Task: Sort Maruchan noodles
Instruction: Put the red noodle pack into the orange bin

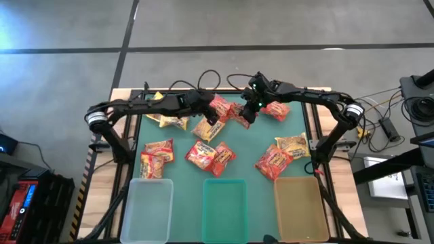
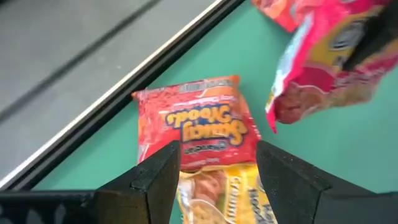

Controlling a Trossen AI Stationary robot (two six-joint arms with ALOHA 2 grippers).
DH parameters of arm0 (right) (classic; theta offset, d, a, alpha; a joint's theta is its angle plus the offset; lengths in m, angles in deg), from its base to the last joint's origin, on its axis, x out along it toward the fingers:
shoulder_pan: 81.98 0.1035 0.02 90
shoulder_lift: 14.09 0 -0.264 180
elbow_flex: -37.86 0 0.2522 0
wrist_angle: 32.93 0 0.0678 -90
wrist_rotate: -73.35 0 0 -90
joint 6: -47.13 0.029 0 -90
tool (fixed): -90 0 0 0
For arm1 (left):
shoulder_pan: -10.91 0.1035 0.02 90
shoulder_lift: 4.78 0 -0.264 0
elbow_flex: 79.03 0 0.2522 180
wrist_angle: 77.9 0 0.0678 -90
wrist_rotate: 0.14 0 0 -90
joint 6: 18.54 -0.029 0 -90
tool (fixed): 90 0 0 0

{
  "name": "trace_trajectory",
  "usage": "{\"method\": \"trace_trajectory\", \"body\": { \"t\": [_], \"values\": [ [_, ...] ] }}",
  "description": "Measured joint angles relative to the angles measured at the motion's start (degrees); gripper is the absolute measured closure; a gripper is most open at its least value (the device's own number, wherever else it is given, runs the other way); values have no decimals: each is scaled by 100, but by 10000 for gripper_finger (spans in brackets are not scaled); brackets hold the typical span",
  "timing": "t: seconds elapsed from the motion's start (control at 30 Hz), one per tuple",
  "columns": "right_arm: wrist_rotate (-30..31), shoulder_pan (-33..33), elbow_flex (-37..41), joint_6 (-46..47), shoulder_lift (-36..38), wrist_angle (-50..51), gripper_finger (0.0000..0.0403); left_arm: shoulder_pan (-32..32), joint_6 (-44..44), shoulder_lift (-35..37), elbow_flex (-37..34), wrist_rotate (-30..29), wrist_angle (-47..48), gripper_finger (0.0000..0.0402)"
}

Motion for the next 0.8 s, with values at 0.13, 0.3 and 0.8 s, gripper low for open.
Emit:
{"method": "trace_trajectory", "body": {
  "t": [0.13,0.3,0.8],
  "values": [
    [1,227,227,-152,250,30,296,-663,-254,47,-388,-994,-374,208],
    [-1,556,779,4,800,-235,294,-1414,239,63,-976,-1835,-1157,208],
    [5,2024,2103,1581,3236,-132,293,-2257,896,65,-1152,-2787,-2062,208]
  ]
}}
